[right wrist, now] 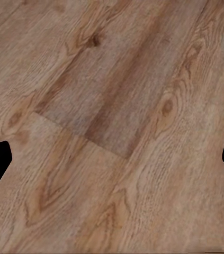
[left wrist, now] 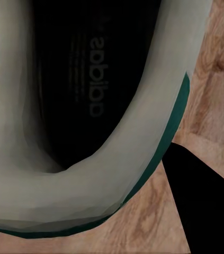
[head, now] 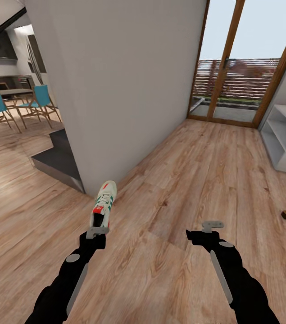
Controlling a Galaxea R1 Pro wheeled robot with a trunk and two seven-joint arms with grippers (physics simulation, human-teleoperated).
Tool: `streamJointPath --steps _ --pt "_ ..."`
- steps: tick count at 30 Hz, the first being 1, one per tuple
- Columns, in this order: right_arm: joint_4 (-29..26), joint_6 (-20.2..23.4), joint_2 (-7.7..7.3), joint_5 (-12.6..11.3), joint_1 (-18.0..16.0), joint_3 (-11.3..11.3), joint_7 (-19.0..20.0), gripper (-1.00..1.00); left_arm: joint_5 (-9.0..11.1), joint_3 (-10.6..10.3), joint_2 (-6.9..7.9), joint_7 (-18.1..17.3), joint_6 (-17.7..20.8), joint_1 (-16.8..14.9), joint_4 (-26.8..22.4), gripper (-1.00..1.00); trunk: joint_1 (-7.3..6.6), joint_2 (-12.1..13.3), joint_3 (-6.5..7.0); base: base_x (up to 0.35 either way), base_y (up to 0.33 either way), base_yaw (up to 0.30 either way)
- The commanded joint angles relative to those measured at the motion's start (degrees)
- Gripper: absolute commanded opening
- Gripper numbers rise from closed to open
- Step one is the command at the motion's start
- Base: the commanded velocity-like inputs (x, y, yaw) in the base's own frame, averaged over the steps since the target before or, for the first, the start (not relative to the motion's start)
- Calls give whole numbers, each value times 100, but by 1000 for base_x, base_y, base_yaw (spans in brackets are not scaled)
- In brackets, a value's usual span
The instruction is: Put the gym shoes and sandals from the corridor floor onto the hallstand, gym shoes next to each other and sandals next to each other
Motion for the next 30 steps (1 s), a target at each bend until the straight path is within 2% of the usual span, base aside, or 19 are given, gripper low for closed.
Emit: streamJointPath --steps 1,7,30 --pt "-6 28 0 -2 -3 -1 -4 100 -23 -1 0 -1 32 -1 -10 -100 -1 -2 1 11 -3 -232" --pt "-6 31 0 -3 -3 -3 -2 100 -23 -1 0 -2 34 -1 -9 -100 -1 -2 39 207 -1 -232" --pt "-6 33 0 -3 -3 -2 -4 100 -22 -1 0 0 34 -1 -4 -100 -1 -2 182 341 0 -232"
